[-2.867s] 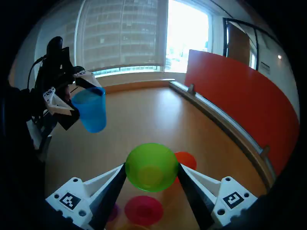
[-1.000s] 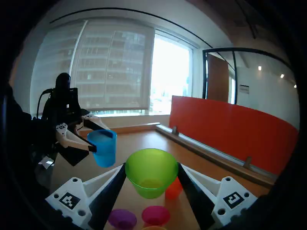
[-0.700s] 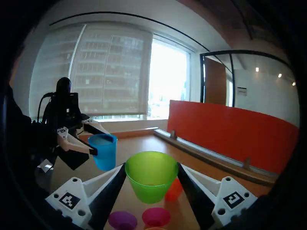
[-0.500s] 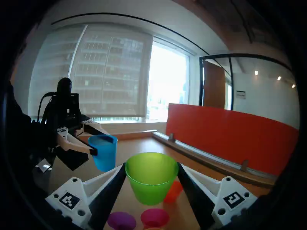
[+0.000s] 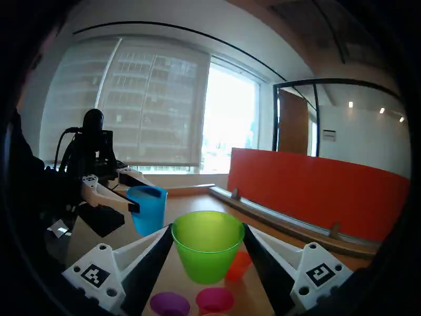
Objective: Pour water
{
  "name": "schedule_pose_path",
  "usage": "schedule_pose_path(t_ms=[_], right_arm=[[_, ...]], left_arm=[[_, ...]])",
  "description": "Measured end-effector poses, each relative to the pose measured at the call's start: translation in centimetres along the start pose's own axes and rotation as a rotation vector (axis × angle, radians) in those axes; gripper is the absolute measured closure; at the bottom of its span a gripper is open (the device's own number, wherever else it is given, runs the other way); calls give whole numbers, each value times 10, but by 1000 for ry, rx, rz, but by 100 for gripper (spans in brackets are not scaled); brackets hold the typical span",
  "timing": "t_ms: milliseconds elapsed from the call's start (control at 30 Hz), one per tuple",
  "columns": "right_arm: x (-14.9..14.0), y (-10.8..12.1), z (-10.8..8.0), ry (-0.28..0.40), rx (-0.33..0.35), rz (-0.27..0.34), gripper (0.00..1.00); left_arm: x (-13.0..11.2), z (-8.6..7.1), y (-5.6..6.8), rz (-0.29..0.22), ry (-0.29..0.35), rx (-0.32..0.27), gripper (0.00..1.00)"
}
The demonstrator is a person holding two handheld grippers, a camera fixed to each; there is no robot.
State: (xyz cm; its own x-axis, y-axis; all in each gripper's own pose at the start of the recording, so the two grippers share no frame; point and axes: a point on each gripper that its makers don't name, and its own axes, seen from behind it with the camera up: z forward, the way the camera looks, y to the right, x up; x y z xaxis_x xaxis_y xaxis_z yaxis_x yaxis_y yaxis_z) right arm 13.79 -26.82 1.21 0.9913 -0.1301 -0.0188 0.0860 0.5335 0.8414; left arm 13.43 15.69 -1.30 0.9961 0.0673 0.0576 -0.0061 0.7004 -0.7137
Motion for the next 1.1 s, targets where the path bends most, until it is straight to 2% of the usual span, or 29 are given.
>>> schedule_pose_path(t_ms=[600,967,1100], right_arm=[[3,1,-4,6,-5,17,5],[6,1,-4,19,-1,50,5],[5,2,-6,21,-5,41,5]], left_arm=[[3,1,1,15,-1,-2,13],[6,2,2,23,0,-2,13],[6,2,2,25,1,-3,13]])
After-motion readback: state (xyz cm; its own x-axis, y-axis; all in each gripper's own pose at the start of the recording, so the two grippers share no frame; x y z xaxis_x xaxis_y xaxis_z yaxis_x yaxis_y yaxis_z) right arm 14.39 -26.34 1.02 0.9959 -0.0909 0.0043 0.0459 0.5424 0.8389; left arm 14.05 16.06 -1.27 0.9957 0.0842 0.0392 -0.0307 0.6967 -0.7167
